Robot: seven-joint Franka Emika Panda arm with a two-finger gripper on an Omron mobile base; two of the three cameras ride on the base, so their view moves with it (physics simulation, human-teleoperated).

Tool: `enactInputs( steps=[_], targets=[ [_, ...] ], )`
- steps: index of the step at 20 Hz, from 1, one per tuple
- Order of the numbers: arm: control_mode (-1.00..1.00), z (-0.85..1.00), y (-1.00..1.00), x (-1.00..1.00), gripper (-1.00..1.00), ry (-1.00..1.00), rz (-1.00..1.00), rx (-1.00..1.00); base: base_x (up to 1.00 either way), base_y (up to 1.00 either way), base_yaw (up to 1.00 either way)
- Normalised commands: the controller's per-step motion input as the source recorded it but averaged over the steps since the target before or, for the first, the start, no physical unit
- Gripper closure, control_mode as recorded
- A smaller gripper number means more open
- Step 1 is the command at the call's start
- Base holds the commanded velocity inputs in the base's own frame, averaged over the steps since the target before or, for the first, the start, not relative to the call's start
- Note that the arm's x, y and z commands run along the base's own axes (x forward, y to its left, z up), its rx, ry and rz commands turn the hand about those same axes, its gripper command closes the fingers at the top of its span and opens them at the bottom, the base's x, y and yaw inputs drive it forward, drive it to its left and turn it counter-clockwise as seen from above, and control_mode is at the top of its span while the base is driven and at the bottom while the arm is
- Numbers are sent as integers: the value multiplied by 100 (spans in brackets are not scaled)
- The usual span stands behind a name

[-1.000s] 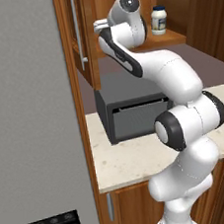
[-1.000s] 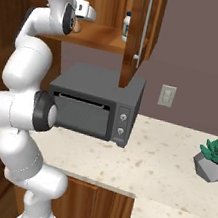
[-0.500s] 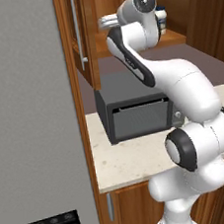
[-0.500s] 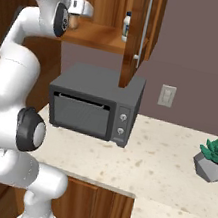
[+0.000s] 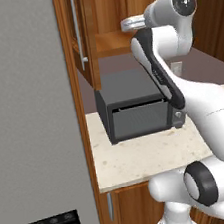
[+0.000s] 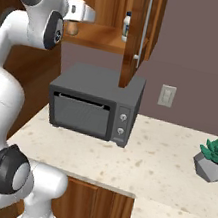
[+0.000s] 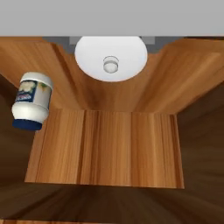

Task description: Take 2 condiments from the cabinet and move them on the counter near the stove.Make sure the condiments are lined up with each other, next to each other.

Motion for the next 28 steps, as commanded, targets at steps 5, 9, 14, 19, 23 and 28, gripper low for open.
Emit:
enactInputs(
  steps=[5,9,14,19,23,28],
  targets=[
    [-100,0,-18,-100,100,4,0,-6,0,0,0],
    [-100,-19,0,-94,100,15,0,-6,0,0,0],
    [-100,-45,0,-71,100,14,0,-4,0,0,0],
    [-100,-53,0,-66,100,8,0,-1,0,0,0],
    [-100,-52,0,-62,100,6,0,0,0,0,0],
    [-100,-43,0,-32,100,10,0,0,0,0,0]
  ],
)
